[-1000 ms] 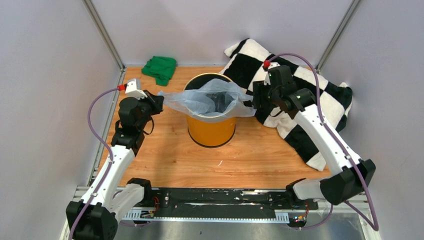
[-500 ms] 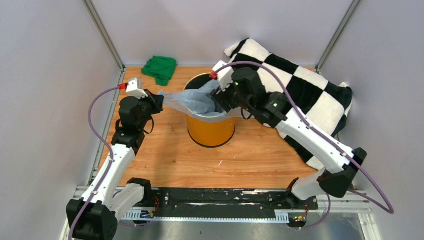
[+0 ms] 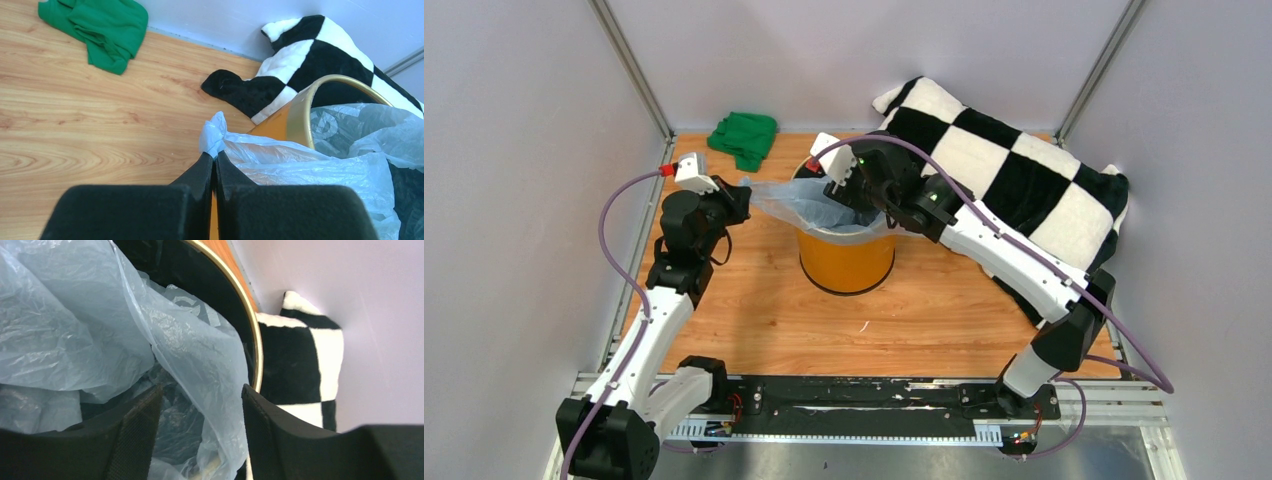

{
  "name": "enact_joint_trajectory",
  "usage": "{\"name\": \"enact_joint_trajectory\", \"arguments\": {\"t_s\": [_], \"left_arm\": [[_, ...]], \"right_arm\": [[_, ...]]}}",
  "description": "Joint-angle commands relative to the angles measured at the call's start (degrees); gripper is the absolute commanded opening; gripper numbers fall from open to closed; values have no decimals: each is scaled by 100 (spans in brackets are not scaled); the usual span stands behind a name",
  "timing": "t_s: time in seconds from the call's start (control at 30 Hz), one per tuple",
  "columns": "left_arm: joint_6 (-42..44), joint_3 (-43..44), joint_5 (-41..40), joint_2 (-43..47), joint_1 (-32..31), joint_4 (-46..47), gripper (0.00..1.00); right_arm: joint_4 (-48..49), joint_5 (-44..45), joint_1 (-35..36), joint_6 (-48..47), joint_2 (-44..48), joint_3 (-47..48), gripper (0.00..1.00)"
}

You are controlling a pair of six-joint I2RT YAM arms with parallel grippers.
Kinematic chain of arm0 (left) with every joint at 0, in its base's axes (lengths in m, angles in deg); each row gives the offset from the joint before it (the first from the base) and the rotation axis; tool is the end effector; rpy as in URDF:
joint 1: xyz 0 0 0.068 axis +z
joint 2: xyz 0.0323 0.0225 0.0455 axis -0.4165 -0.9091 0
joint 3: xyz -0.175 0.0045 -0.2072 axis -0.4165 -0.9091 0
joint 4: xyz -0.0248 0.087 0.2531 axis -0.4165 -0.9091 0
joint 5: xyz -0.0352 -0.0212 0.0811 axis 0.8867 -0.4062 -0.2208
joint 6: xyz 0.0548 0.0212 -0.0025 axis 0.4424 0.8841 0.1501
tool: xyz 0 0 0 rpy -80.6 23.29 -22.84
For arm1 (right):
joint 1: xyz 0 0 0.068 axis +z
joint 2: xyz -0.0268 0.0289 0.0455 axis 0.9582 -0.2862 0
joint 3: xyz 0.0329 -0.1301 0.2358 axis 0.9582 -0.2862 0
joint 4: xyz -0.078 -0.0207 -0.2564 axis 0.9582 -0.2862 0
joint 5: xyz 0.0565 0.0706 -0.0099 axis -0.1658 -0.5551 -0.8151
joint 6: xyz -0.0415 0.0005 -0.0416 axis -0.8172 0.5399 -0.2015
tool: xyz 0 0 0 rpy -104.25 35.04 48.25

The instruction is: Put the trash bags into the trash bin

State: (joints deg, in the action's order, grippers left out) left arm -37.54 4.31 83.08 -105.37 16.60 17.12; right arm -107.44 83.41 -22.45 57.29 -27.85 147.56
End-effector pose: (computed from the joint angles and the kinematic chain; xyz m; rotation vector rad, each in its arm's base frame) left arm 0.2358 -0.0348 0.3192 -0.2550 1.6920 -0.4836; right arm 0.2461 0.2871 0.4209 -1.1578 1.5845 -0.0035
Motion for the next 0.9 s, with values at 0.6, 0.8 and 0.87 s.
{"name": "enact_joint_trajectory", "arguments": {"t_s": [0.6,0.8,0.87], "left_arm": [[232,295,-34,-90,-25,138,0],[189,334,-185,-262,-25,204,0],[143,363,-185,-355,-25,226,0]], "right_arm": [[408,354,-273,-408,-1157,1338,0],[408,363,-486,-332,-1883,2138,0],[405,349,-559,-287,-2081,2324,0]]}}
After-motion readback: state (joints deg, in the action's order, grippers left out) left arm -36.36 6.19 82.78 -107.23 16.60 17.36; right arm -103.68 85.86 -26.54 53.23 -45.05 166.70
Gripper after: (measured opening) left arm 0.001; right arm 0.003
